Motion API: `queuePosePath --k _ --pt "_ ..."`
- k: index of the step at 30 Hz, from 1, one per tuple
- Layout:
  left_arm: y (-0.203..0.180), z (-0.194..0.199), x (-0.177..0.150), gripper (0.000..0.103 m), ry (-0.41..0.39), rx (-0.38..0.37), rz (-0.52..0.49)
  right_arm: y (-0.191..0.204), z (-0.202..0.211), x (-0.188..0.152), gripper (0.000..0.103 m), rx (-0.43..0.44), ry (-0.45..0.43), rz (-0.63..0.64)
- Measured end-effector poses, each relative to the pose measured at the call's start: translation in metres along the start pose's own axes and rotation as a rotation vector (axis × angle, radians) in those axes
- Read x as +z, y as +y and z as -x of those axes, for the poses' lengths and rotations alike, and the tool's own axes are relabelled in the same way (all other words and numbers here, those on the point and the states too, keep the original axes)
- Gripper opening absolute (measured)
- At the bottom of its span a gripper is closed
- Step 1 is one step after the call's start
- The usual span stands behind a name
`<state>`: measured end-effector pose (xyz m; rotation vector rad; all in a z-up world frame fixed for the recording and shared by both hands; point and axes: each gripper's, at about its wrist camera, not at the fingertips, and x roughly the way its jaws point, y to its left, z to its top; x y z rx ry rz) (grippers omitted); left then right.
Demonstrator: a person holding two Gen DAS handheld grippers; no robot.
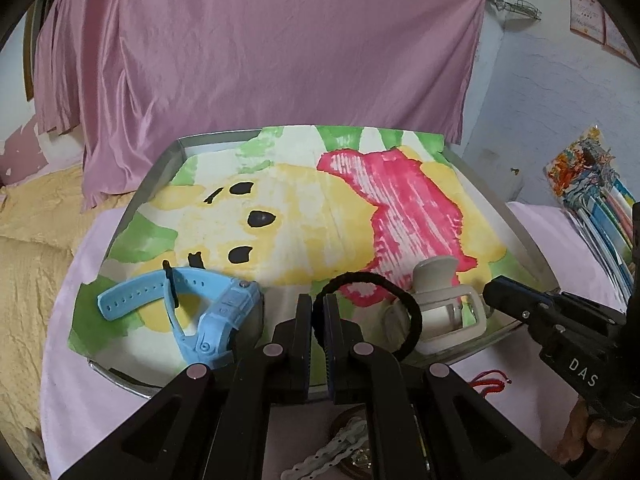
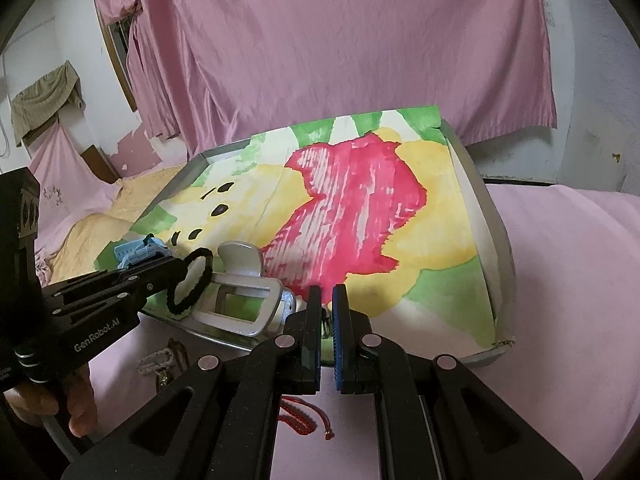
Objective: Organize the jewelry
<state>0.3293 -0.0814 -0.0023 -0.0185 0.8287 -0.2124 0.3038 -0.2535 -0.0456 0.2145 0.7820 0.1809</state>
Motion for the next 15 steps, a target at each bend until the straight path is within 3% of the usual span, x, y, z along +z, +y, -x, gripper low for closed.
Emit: queuePosePath --k 2,4,5,7,12,15 --pt "0.000 0.001 0.000 0.006 -0.006 0.000 0.000 0.000 0.002 0.000 0.016 -0.002 -0.012 -0.001" --pt "0.000 0.003 -0.001 0.011 -0.014 0.003 -0.004 0.001 0.007 -0.002 0.035 -0.006 -0.040 0.001" --pt "0.000 0.004 -0.001 0.015 -0.017 0.004 -0.003 0.002 0.010 -0.002 0.036 -0.010 -0.054 0.003" --pt "0.002 0.007 -0.003 0.035 -0.029 -0.006 0.007 0.003 0.016 -0.002 0.036 -0.019 -0.077 0.007" --pt "0.004 0.021 -0.005 0.044 -0.081 -0.027 0.027 0.003 0.033 -0.004 0.036 -0.032 -0.154 0.009" --pt "0.007 0.034 -0.007 0.056 -0.135 -0.038 0.044 0.005 0.046 -0.007 0.036 -0.042 -0.215 0.013"
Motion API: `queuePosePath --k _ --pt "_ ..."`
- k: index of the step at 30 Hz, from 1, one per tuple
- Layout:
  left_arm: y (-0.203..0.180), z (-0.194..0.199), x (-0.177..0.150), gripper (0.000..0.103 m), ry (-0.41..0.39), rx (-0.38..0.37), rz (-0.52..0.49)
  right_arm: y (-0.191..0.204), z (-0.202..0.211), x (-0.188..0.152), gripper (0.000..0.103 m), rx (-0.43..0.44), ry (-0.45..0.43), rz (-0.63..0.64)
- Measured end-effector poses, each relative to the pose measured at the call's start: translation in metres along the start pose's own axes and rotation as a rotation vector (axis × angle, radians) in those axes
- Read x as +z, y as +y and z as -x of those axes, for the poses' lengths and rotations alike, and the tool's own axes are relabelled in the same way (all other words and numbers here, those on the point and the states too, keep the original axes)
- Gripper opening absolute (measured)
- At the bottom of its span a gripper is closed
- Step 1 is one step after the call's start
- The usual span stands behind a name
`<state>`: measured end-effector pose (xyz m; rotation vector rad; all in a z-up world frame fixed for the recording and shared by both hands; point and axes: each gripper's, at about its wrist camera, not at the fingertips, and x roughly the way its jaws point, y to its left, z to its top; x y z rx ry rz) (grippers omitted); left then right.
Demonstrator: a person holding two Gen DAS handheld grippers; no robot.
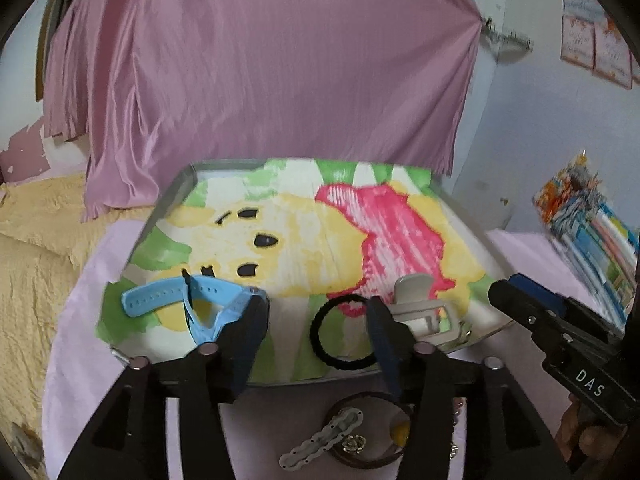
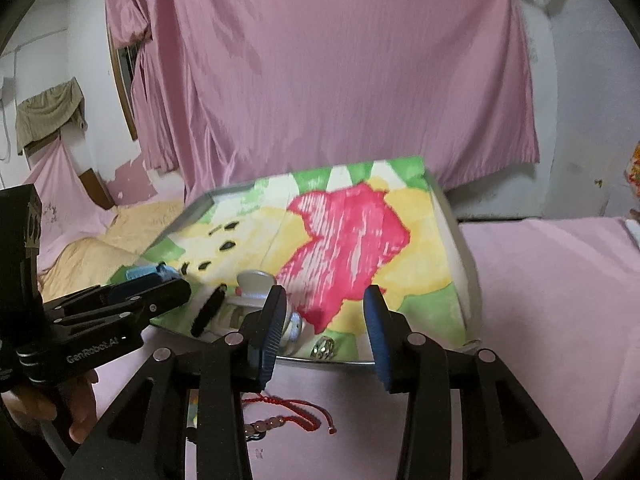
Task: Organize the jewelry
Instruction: 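Open both tools and pull them back toward the remaining jewelry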
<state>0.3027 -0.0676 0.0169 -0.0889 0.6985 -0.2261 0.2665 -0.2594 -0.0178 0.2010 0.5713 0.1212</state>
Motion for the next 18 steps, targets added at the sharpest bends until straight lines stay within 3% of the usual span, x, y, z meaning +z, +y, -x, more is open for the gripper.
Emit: queuePosePath --k 3,7,18 --pt "0.003 0.018 -0.002 0.066 -0.072 0.008 0.016 0.001 0.017 -0.003 0.051 -0.012 -0.065 -0.004" --pt "0.008 0.046 -0.010 0.087 -0.168 0.016 0.029 0.003 0.040 -0.009 0.063 -0.019 -0.141 -0.006" --pt "0.017 0.105 -0.045 0.102 -0.347 0.023 0.032 0.022 0.102 -0.039 0.083 -0.039 -0.316 0.030"
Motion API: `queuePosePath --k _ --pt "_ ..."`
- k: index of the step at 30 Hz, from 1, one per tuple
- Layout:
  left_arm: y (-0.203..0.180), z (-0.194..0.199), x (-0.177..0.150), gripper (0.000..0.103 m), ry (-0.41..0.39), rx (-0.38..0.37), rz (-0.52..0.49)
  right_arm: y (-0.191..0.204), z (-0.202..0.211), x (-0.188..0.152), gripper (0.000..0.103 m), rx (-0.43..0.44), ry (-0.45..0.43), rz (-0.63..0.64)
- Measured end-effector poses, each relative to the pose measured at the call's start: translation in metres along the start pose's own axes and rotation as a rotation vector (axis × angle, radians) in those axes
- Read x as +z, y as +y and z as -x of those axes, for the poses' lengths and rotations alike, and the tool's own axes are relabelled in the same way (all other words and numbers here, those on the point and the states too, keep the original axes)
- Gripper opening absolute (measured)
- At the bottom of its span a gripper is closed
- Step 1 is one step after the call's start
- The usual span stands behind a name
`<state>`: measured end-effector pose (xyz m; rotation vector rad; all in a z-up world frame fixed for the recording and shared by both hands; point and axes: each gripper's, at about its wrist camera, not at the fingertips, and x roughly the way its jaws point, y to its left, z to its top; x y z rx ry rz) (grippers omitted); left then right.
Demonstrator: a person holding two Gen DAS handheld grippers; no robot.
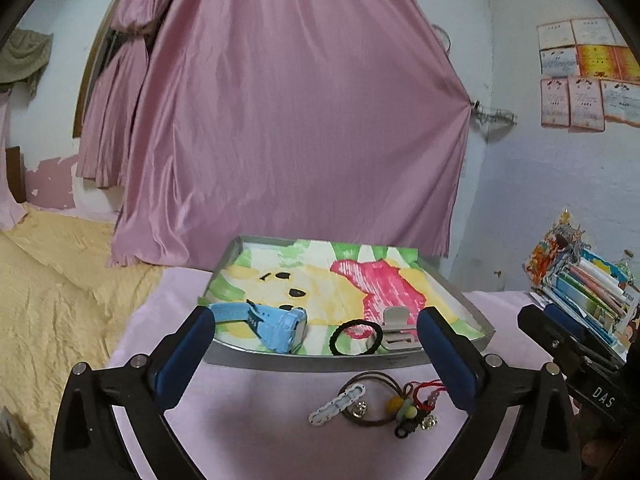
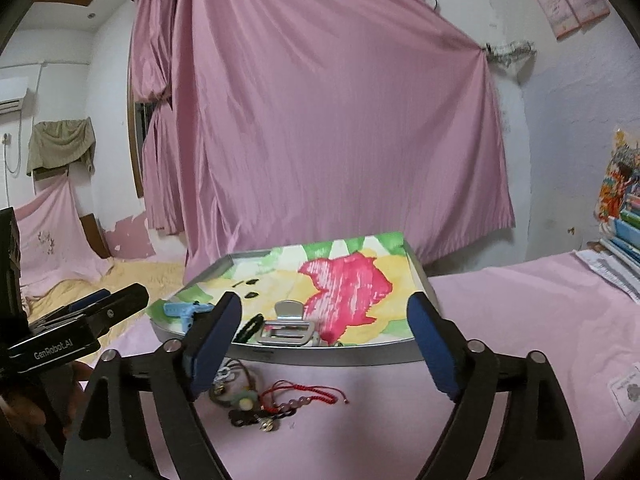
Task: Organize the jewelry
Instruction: 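Open both tools and pull them back toward the remaining jewelry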
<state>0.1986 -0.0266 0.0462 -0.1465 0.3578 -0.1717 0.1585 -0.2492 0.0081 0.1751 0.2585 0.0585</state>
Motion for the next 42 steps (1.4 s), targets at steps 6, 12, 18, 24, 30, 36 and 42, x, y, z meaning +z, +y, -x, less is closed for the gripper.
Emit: queuePosePath --k 6,12,18,24,30,36,42 --pt "0.007 0.022 -0.011 0.103 -0.050 0.017 -0.011 0.010 0.028 -0.010 0.085 -0.011 -0.072 0.045" --pt "0.016 0.033 -0.023 0.103 -0.045 0.035 -0.018 0.018 0.041 -0.020 0.087 -0.030 -0.087 0.086" --pt "0.022 0.029 -0.031 0.103 0.008 0.043 -0.037 0.019 0.040 -0.027 0.087 -0.033 -0.038 0.104" --pt "0.024 0.017 -0.034 0.103 0.091 0.033 -0.069 0.019 0.029 -0.031 0.087 -0.016 0.022 0.108" --pt "0.022 0.002 -0.035 0.103 0.168 0.024 -0.103 0.021 0.018 -0.035 0.087 -0.005 0.079 0.103" --pt "0.019 -0.015 -0.037 0.103 0.259 0.009 -0.132 0.019 0.003 -0.036 0.083 0.009 0.163 0.090" --pt "0.017 -0.031 -0.039 0.102 0.337 -0.008 -0.144 0.015 -0.018 -0.041 0.062 0.043 0.296 0.055"
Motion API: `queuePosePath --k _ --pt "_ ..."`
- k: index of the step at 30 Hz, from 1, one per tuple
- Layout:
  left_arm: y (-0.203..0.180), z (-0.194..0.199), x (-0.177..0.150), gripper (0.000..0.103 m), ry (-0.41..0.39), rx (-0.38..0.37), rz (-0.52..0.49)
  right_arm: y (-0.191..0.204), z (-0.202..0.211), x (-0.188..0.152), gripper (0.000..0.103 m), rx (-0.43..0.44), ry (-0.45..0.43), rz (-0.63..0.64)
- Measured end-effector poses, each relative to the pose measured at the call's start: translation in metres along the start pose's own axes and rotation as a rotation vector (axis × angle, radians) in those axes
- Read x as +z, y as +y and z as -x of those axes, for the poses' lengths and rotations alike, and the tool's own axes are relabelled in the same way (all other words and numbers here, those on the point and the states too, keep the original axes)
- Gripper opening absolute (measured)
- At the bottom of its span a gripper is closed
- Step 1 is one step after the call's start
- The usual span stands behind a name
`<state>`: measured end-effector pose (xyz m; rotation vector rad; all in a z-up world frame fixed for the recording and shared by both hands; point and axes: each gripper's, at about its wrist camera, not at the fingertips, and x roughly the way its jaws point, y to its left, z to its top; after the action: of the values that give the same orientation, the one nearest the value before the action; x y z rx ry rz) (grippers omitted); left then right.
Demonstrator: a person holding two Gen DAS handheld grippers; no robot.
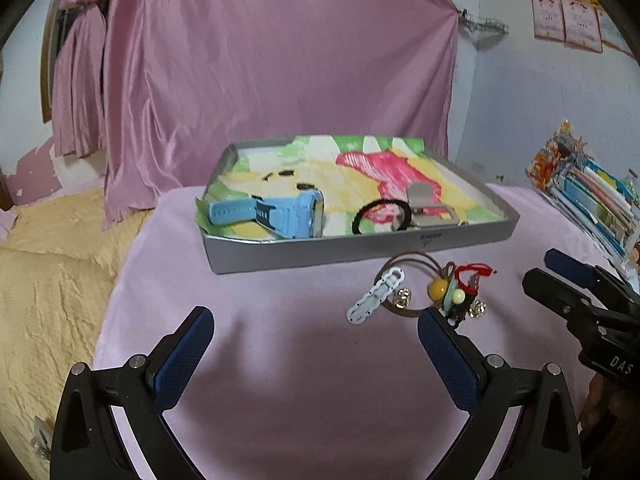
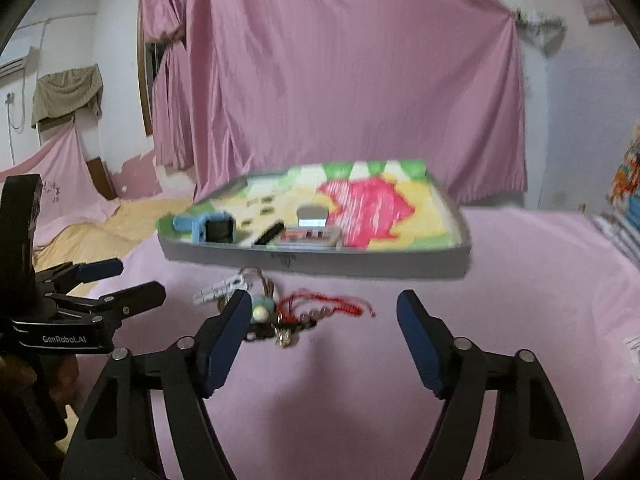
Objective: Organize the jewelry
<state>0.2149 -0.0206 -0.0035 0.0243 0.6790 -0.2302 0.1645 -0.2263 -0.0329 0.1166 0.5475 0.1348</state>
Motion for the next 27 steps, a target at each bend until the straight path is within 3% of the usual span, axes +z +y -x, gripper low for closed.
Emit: queuePosePath --k 11,20,22,27 --pt "-0.007 -0.023 0.007 0.100 0.095 -0.035 -0.044 0.004 -0.022 -0.001 0.037 0.059 0.118 0.020" --pt "-0.014 -0.042 0.013 0.074 0.173 -0.093 -0.090 0.008 -0.035 -0.001 0.037 0.102 0.183 0.038" --pt "-0.017 -0.047 0.012 0.068 0.195 -0.107 -0.100 0.009 -0.038 -0.001 0.031 0.108 0.198 0.042" --pt "-0.019 -0.049 0.015 0.063 0.205 -0.116 -0.108 0.012 -0.043 0.000 0.030 0.114 0.229 0.056"
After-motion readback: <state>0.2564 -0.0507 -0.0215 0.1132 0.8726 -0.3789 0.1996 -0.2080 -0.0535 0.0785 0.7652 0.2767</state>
